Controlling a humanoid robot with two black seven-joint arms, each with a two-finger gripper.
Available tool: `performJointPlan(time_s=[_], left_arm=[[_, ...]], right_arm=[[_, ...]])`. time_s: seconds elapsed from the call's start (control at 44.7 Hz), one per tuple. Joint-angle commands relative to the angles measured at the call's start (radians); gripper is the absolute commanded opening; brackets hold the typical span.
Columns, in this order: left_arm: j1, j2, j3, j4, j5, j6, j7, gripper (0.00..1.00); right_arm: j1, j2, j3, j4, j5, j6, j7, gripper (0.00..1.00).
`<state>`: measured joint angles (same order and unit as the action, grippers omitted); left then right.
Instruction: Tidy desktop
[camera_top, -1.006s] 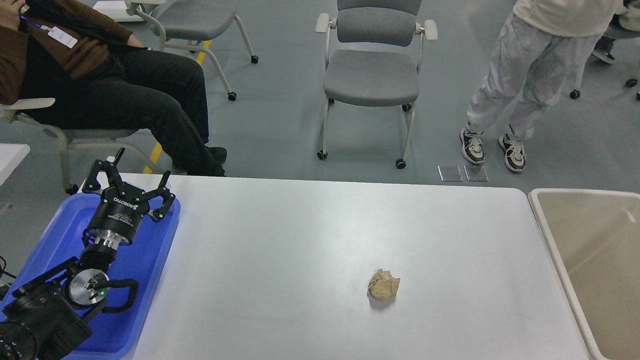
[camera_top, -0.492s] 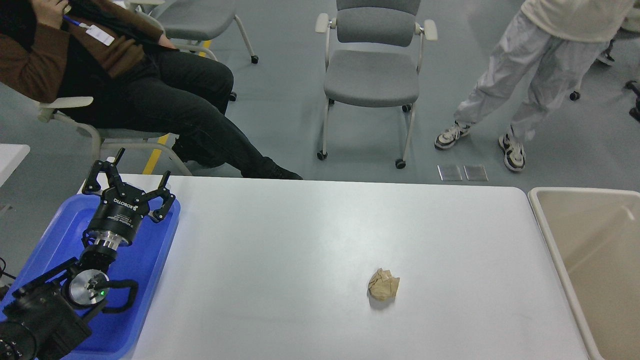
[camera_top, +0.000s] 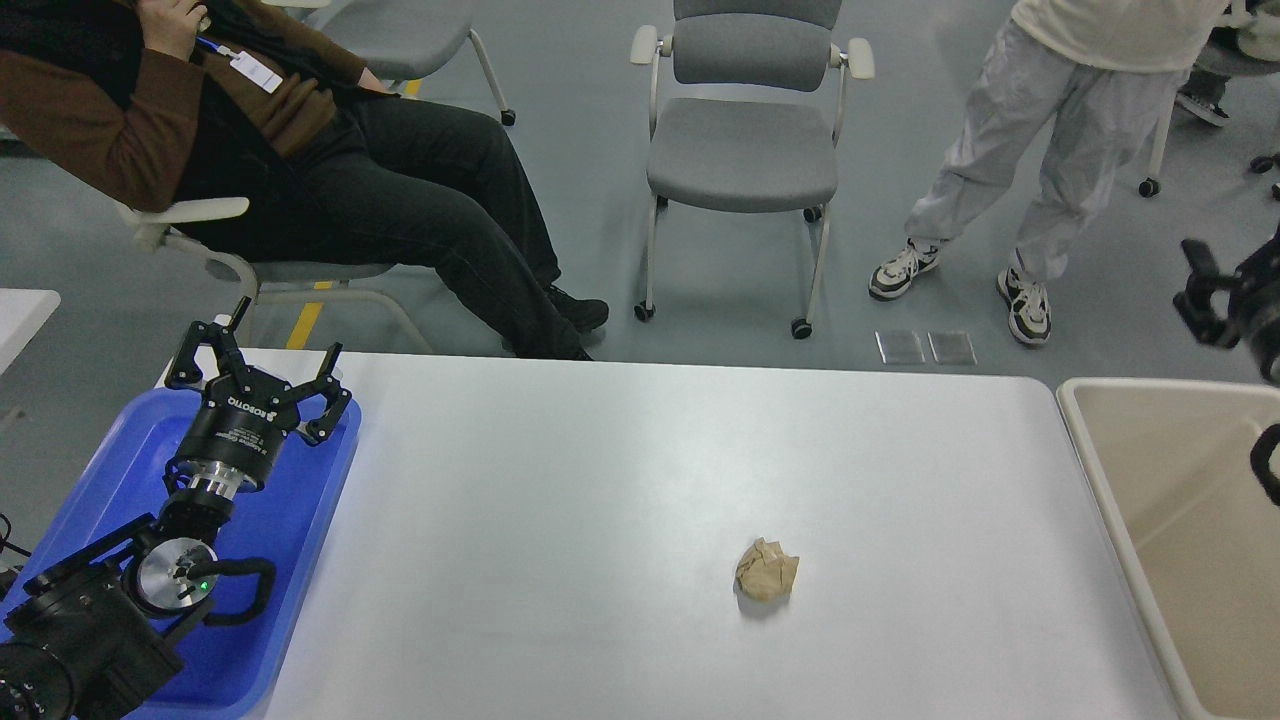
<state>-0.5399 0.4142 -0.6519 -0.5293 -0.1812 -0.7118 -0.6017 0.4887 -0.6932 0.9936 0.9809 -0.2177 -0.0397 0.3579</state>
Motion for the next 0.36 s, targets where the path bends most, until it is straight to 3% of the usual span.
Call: performJointPlan(time_s=[0.0, 0.335], left_arm=[[0.0, 0.0, 0.0, 0.0, 0.0, 0.0, -0.001, 0.98], [0.0, 0.0, 0.0, 0.0, 0.0, 0.0, 0.0, 0.98]], right_arm=[[-0.173, 0.187, 0.132, 0.013, -0.006, 0.001, 0.036, 1.0], [-0.193, 0.221, 0.122, 0.007, -0.006, 0.001, 0.036, 1.0]])
